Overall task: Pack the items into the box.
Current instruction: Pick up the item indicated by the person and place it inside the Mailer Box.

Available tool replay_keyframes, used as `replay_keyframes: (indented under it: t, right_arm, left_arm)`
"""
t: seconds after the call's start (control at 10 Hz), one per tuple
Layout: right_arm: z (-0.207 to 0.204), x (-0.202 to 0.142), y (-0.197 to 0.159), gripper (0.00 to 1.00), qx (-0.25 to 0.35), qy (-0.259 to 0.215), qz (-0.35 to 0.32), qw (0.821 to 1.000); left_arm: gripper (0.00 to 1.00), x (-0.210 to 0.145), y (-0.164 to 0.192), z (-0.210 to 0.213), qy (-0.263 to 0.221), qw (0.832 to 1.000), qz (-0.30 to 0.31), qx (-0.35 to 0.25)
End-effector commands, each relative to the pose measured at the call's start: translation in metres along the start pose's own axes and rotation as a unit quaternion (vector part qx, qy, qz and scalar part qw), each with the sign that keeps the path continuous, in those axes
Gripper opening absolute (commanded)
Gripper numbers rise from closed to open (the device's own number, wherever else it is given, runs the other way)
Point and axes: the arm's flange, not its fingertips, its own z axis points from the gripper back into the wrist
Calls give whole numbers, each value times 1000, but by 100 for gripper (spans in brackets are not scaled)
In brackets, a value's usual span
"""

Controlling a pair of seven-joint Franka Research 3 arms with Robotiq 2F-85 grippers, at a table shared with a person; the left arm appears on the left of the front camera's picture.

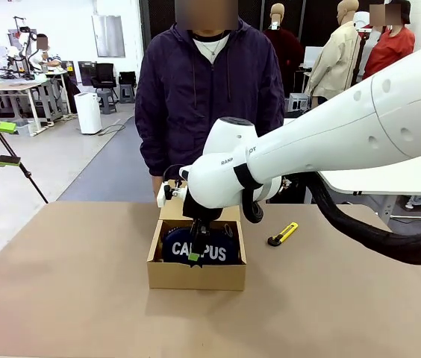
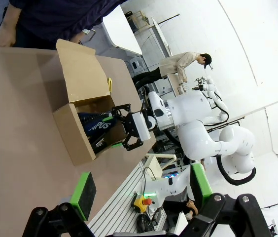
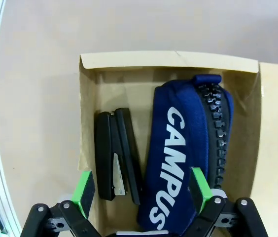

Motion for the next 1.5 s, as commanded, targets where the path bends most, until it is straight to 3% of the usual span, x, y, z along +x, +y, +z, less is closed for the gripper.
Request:
replay_keyframes:
  t: [0.0,0.2,0.3,0.4,0.6,0.7,0.9,1.1,1.3,1.4]
  right_arm:
    - [33,-3,-7,100,13,-18,18,1000]
    - [79,-7,-3,100,41,-29,-1,999]
    - [110,-20,0,100,76,-39,-47,995]
    - [146,-48,10,100,109,-60,-103,987]
    - [207,-122,26,100,125,-166,-194,959]
    - [228,-166,38,100,128,-225,-249,933]
    - [261,-262,75,100,121,-351,-364,854]
    - [278,-350,120,100,73,-467,-446,760]
    - [276,-417,172,100,53,-512,-509,689]
    - [268,-438,190,100,52,-523,-530,665]
  left_arm:
    - [100,0,-3,1,3,1000,5,3]
    - [100,0,-3,1,3,1000,5,3]
    - [100,0,-3,1,3,1000,5,3]
    - [100,0,-3,1,3,1000,5,3]
    - [100,0,-3,1,3,1000,5,3]
    - [100,0,-3,1,3,1000,5,3]
    - [100,0,-3,1,3,1000,5,3]
    - [100,0,-3,1,3,1000,5,3]
    - [100,0,-3,1,3,1000,5,3]
    - [100,0,-3,1,3,1000,5,3]
